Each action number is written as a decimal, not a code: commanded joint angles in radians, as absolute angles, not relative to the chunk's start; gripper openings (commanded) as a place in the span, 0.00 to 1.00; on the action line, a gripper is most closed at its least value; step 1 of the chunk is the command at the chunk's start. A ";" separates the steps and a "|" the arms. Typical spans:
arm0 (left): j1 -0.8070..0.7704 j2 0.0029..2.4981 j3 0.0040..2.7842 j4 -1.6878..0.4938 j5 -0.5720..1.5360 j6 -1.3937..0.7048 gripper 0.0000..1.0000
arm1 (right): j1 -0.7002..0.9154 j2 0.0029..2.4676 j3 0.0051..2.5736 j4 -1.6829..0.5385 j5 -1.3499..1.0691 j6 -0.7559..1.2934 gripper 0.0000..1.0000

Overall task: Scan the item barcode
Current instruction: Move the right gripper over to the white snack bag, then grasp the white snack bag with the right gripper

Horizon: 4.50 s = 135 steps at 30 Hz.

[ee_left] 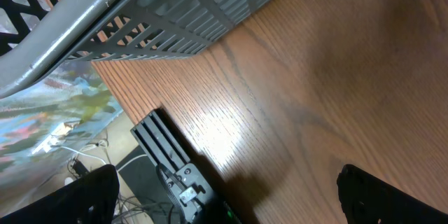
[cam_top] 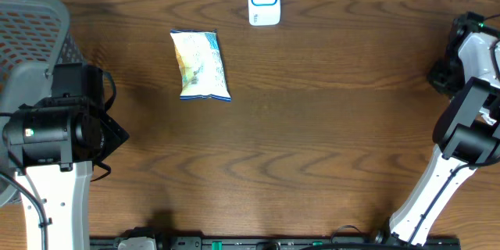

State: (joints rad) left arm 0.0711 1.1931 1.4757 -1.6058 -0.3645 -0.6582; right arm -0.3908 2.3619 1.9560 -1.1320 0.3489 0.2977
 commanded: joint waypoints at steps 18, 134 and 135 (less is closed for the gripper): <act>0.075 1.189 1.477 -1.611 -0.367 -0.671 0.98 | -0.019 2.289 2.079 -1.097 -0.705 0.130 0.99; 0.075 1.189 1.477 -1.611 -0.368 -0.671 0.98 | 0.850 2.366 2.006 -1.181 -0.086 0.327 0.01; 0.075 1.189 1.477 -1.611 -0.367 -0.671 0.98 | 0.855 2.391 2.005 -1.193 -0.088 0.333 0.01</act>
State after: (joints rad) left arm 0.0711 1.1931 1.4757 -1.6054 -0.3645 -0.6582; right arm 0.8406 2.3257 2.0239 -1.1744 -0.0666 0.3035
